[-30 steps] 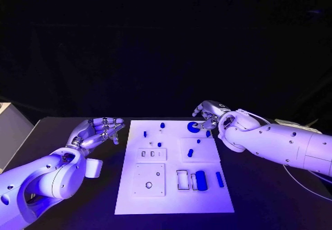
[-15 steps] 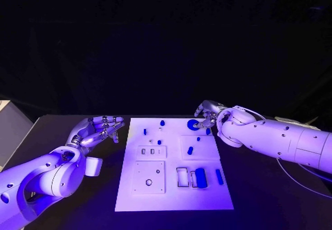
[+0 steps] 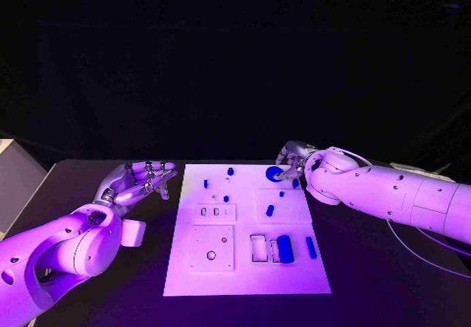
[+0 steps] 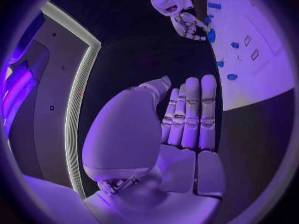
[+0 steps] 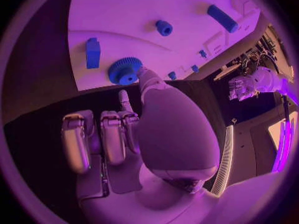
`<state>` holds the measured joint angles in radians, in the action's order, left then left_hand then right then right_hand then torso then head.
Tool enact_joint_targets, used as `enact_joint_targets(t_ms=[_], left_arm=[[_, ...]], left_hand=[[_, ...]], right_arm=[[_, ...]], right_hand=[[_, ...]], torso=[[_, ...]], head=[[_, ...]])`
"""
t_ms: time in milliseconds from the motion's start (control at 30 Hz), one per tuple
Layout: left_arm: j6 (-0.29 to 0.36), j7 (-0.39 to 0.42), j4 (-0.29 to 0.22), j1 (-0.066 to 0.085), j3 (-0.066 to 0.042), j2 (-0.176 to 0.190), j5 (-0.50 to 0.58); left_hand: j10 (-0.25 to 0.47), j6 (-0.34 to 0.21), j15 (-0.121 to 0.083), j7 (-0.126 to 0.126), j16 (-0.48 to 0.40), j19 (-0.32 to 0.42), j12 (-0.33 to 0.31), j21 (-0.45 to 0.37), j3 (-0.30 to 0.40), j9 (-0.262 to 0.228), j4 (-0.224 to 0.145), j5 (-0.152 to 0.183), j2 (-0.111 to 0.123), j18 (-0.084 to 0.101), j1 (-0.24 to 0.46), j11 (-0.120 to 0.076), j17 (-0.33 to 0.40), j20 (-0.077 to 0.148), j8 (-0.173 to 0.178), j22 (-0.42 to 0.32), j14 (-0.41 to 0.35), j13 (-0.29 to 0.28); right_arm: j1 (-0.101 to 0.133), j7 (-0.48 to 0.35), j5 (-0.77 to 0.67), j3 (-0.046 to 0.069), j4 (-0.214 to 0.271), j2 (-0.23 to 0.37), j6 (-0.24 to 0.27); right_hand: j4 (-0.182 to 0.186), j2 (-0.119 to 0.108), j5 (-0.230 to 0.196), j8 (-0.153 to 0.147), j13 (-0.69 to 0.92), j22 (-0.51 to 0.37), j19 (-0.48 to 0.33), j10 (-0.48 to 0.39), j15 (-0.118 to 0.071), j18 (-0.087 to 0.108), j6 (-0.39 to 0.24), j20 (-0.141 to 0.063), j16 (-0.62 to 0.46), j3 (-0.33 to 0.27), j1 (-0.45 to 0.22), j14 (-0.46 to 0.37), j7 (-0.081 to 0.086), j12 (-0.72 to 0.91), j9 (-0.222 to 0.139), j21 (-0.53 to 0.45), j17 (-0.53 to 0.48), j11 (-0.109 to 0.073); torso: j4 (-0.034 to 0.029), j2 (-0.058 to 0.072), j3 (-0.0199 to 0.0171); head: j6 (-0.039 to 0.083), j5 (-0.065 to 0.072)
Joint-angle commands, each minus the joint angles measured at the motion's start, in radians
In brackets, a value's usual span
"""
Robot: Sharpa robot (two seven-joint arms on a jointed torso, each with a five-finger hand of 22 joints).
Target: Assemble the parts on the task board
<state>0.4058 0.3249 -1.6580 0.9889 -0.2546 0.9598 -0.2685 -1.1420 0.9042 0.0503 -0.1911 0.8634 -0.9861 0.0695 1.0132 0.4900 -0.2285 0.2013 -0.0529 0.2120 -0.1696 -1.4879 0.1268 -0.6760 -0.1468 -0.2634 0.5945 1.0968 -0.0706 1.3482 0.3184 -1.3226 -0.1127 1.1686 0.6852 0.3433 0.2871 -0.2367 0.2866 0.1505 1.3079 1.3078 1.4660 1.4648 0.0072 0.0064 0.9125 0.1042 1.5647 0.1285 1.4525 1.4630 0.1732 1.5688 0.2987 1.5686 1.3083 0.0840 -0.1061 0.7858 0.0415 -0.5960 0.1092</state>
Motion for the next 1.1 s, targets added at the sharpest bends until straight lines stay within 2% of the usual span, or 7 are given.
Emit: enact_joint_targets(t_ms=[33, 200, 467, 633, 933, 1100], left_arm=[[-0.017, 0.011, -0.003, 0.000, -0.001, -0.002, 0.002], [-0.017, 0.011, -0.004, 0.000, -0.001, -0.002, 0.002], [-0.016, 0.011, -0.004, 0.000, -0.001, -0.002, 0.002], [-0.015, 0.011, -0.004, 0.000, -0.001, -0.003, 0.002], [-0.014, 0.011, -0.004, 0.000, -0.001, -0.002, 0.002], [-0.014, 0.010, -0.004, 0.000, -0.001, -0.002, 0.001]], left_hand=[[0.007, -0.006, 0.001, 0.000, 0.006, 0.009, 0.000, 0.006, 0.007, -0.001, 0.001, 0.001, 0.001, -0.015, 0.006, 0.000, -0.001, 0.001, 0.004, 0.001, -0.002, -0.001], [0.007, -0.006, 0.000, 0.001, 0.007, 0.010, 0.000, 0.008, 0.008, -0.002, 0.000, 0.001, 0.002, -0.015, 0.007, 0.000, -0.002, 0.001, 0.004, 0.002, -0.002, -0.001], [0.007, -0.006, 0.000, 0.001, 0.007, 0.010, 0.000, 0.008, 0.008, -0.002, 0.000, 0.001, 0.002, -0.015, 0.007, 0.000, -0.002, 0.001, 0.004, 0.002, -0.002, -0.001], [0.007, -0.006, 0.000, 0.001, 0.007, 0.010, 0.000, 0.008, 0.008, -0.002, 0.000, 0.001, 0.002, -0.015, 0.007, 0.000, -0.002, 0.001, 0.004, 0.002, -0.002, -0.001], [0.007, -0.006, 0.000, 0.001, 0.007, 0.010, 0.000, 0.008, 0.008, -0.002, 0.000, 0.001, 0.002, -0.015, 0.007, 0.000, -0.002, 0.001, 0.004, 0.002, -0.002, -0.001], [0.008, -0.007, 0.000, 0.001, 0.009, 0.011, -0.001, 0.010, 0.009, -0.003, -0.001, 0.001, 0.002, -0.015, 0.008, 0.000, -0.002, 0.001, 0.004, 0.003, -0.002, -0.001]], right_arm=[[-0.002, 0.012, -0.002, -0.001, -0.008, -0.005, -0.037], [-0.005, 0.014, -0.001, -0.002, -0.017, -0.011, -0.053], [-0.010, 0.015, 0.001, -0.003, -0.028, -0.022, -0.063], [-0.012, 0.013, 0.002, -0.003, -0.037, -0.027, -0.063], [-0.015, 0.006, 0.008, -0.004, -0.042, -0.030, -0.052], [-0.015, 0.003, 0.011, -0.004, -0.039, -0.029, -0.033]], right_hand=[[0.000, 0.005, 0.005, 0.007, 0.263, 0.263, 0.105, 0.106, 0.006, -0.006, -0.002, 0.008, 0.006, -0.004, -0.001, 0.108, -0.002, 0.002, 0.002, 0.002, 0.263, 0.005], [0.000, 0.006, 0.006, 0.009, 0.263, 0.263, 0.105, 0.106, 0.007, -0.006, -0.001, 0.008, 0.006, -0.004, -0.001, 0.108, -0.002, 0.002, 0.002, 0.002, 0.263, 0.005], [0.000, 0.009, 0.021, 0.013, 0.263, 0.263, 0.105, 0.106, 0.007, -0.006, -0.001, 0.009, 0.006, -0.002, 0.002, 0.108, -0.002, 0.002, 0.004, 0.002, 0.263, 0.005], [-0.001, 0.018, 0.032, 0.020, 0.263, 0.263, 0.105, 0.106, 0.007, -0.006, 0.003, 0.010, 0.006, 0.009, 0.009, 0.108, -0.003, 0.002, 0.006, 0.002, 0.263, 0.004], [0.000, 0.047, 0.060, 0.034, 0.263, 0.263, 0.105, 0.106, 0.003, -0.006, 0.026, 0.008, 0.006, 0.054, 0.012, 0.108, -0.008, 0.002, 0.009, 0.002, 0.263, 0.000], [0.001, 0.049, 0.075, 0.041, 0.263, 0.263, 0.105, 0.106, -0.001, -0.006, 0.045, 0.005, 0.006, 0.075, 0.000, 0.108, -0.013, 0.002, 0.010, 0.002, 0.263, -0.004]], torso=[[0.0005, -0.001, -0.0004], [0.0019, -0.001, -0.0006], [0.0007, -0.001, -0.0005], [0.0001, -0.001, -0.0002], [0.0025, -0.001, -0.0011], [0.0015, -0.002, -0.0012]], head=[[-0.004, 0.001], [-0.005, 0.003], [-0.008, -0.002], [-0.010, -0.002], [-0.012, -0.004], [-0.012, -0.004]])
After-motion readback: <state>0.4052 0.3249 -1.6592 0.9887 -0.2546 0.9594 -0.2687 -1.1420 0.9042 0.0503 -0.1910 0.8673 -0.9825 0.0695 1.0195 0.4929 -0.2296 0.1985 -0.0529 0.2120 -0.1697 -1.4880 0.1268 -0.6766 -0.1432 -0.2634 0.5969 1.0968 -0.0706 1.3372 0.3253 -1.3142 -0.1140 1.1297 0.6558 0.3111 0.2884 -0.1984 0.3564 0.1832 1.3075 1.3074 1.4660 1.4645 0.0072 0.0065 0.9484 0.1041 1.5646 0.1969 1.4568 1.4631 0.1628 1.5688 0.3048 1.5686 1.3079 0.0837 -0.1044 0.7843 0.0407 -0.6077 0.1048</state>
